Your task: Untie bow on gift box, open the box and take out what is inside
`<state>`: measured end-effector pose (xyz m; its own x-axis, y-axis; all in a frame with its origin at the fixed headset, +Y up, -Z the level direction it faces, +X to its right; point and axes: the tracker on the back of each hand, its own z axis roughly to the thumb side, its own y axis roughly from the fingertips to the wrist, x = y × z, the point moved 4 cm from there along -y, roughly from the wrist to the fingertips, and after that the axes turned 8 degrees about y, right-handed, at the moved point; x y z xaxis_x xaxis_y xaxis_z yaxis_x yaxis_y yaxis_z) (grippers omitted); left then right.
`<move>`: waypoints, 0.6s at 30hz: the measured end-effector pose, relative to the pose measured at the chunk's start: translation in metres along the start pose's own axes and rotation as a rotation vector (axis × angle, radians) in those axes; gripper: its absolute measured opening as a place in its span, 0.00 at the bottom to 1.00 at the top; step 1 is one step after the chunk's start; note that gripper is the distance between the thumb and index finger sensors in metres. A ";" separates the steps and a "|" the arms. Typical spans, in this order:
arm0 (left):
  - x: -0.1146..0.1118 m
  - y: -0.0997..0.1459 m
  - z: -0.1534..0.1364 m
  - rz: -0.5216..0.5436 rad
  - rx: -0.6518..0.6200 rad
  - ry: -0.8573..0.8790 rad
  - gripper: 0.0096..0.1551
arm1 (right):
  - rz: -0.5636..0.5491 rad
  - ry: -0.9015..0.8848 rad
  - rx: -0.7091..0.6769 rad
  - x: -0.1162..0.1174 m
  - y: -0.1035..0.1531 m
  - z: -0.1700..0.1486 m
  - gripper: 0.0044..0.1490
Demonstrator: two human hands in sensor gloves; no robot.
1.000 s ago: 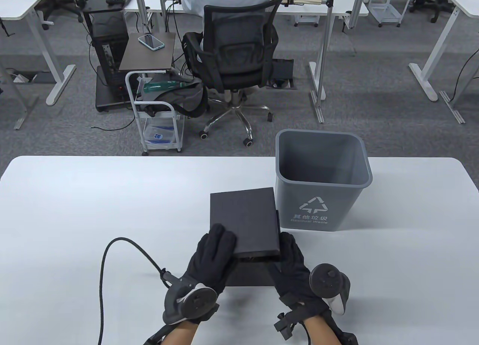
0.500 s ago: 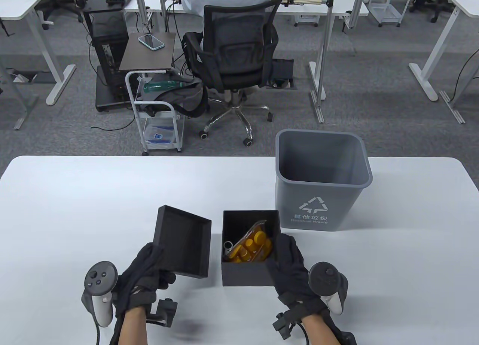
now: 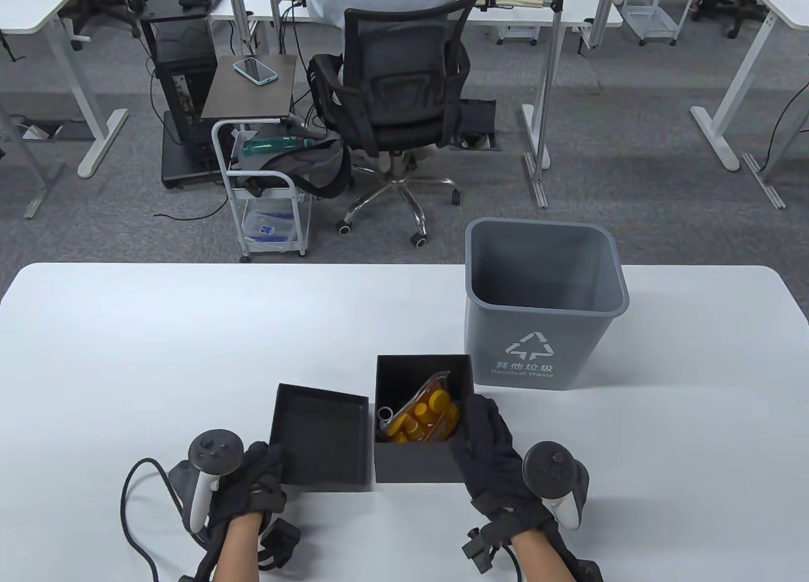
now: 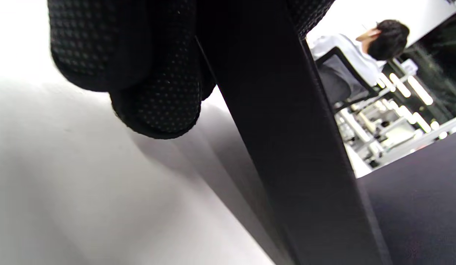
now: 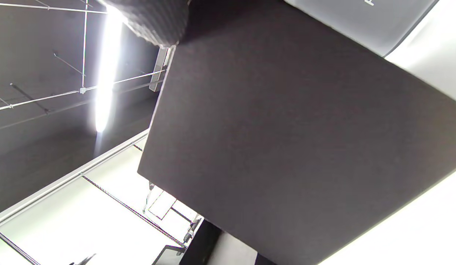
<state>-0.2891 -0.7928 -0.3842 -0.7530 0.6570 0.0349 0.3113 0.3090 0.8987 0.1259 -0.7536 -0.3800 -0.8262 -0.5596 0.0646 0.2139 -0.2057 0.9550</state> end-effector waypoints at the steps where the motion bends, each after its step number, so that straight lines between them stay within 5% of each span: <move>1: -0.001 0.001 0.002 0.014 0.005 -0.065 0.31 | 0.000 0.002 0.000 0.000 0.000 0.000 0.47; 8: -0.008 0.010 0.013 -0.050 0.030 -0.225 0.35 | 0.003 -0.005 0.000 0.001 0.000 -0.001 0.47; 10: 0.006 0.028 0.041 0.123 -0.136 -0.272 0.39 | 0.003 -0.004 0.000 0.000 0.000 -0.001 0.46; 12: 0.024 0.070 0.092 0.463 -0.495 -0.192 0.41 | -0.005 -0.004 0.003 0.000 0.000 -0.002 0.46; 13: 0.026 0.081 0.108 0.504 -0.572 -0.166 0.41 | -0.007 -0.005 0.005 0.000 0.000 -0.002 0.46; 18: -0.015 0.105 0.215 0.206 -0.621 -0.490 0.37 | -0.017 -0.015 0.013 0.000 0.000 -0.003 0.44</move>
<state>-0.1202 -0.6225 -0.3840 -0.3318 0.9298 0.1594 -0.0708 -0.1931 0.9786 0.1274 -0.7556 -0.3806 -0.8375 -0.5438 0.0530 0.1936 -0.2047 0.9595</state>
